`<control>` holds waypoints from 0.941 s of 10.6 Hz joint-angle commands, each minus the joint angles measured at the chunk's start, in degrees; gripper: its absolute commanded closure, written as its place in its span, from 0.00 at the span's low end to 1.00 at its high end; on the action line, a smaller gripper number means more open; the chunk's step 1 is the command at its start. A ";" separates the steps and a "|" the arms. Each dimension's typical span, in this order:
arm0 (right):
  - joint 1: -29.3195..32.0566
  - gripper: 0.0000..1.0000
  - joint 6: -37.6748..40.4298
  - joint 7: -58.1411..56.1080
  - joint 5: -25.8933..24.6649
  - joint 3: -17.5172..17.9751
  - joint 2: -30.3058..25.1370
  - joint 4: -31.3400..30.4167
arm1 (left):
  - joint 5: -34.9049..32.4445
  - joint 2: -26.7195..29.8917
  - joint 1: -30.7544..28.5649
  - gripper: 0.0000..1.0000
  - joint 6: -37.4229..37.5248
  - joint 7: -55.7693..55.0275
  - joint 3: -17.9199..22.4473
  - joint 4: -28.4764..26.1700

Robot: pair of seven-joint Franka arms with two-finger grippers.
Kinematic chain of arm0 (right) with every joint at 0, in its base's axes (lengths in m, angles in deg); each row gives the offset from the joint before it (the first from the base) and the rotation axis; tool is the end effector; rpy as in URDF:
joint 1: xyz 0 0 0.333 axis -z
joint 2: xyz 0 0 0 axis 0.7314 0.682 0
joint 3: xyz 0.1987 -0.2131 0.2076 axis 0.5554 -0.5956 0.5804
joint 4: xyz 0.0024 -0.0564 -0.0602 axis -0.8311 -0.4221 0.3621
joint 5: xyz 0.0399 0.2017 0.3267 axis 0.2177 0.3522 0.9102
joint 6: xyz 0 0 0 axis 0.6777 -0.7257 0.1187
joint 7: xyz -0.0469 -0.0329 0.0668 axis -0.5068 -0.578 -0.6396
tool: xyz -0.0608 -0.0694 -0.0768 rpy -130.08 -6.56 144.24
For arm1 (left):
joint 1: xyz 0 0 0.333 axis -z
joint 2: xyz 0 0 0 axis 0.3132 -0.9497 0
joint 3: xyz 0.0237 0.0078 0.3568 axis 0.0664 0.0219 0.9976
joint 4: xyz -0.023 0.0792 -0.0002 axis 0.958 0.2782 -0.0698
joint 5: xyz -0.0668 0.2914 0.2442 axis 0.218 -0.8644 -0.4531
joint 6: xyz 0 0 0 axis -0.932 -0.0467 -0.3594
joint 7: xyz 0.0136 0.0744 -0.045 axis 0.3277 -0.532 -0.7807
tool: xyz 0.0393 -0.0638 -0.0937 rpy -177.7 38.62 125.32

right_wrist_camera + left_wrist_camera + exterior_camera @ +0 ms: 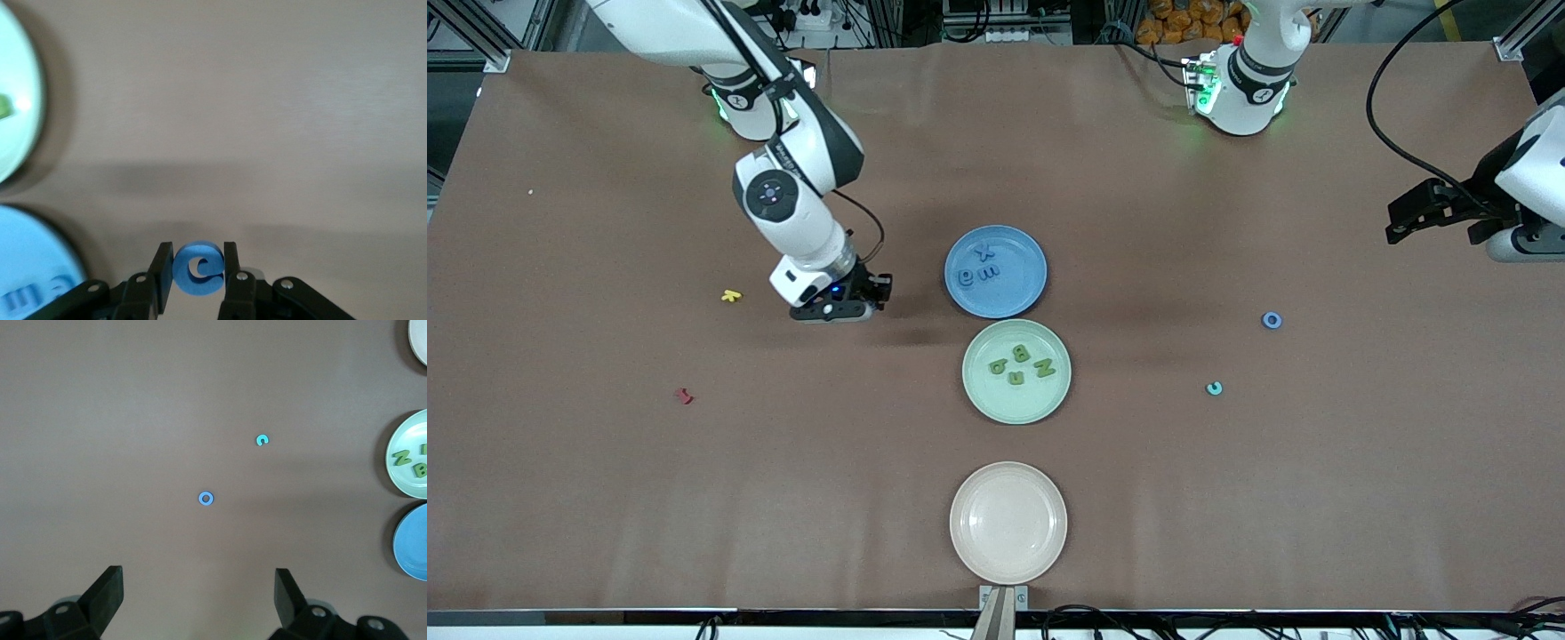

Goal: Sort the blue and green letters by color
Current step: 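Carry the C to the blue plate and open the right gripper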

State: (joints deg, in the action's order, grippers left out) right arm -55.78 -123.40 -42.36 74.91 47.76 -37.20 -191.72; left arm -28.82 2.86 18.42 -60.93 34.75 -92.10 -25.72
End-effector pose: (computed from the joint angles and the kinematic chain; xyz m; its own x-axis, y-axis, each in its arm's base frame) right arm 0.4919 0.2822 0.2866 0.9987 0.0148 0.0492 0.0207 -0.9924 -0.1217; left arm 0.5506 -0.0400 0.6518 0.9997 -0.0186 -0.0177 -0.0188 -0.9998 -0.0091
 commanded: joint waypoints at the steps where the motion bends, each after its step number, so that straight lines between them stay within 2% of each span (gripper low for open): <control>1: -2.03 0.87 0.77 0.72 1.41 2.98 0.25 3.75 | 1.26 0.45 -0.34 0.00 -0.45 1.49 0.11 -0.46; 3: -4.58 0.87 0.25 0.81 1.41 3.34 1.83 6.22 | 1.26 0.53 -0.34 0.00 -0.45 1.49 0.02 -0.55; 4: -5.02 0.87 0.33 0.99 1.41 4.65 3.23 7.97 | 1.34 0.53 -0.43 0.00 -0.45 1.49 0.02 -0.64; 8: -13.36 0.87 0.07 4.76 0.98 4.57 10.52 13.69 | 1.34 0.97 -0.87 0.00 -0.37 1.49 0.02 -1.34; 9: -14.59 0.83 -0.02 4.85 0.97 4.40 11.24 14.05 | 1.34 0.97 -0.87 0.00 -0.37 1.57 0.02 -1.34; 10: -15.39 0.49 -0.02 7.81 1.41 4.39 11.94 14.40 | 1.34 0.89 -0.87 0.00 -0.37 1.58 0.02 -1.34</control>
State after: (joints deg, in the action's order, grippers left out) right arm -69.48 -123.58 -38.09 75.51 52.27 -28.22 -179.95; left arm -28.82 2.83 18.07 -60.93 34.75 -92.08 -26.06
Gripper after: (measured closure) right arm 0.652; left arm 0.000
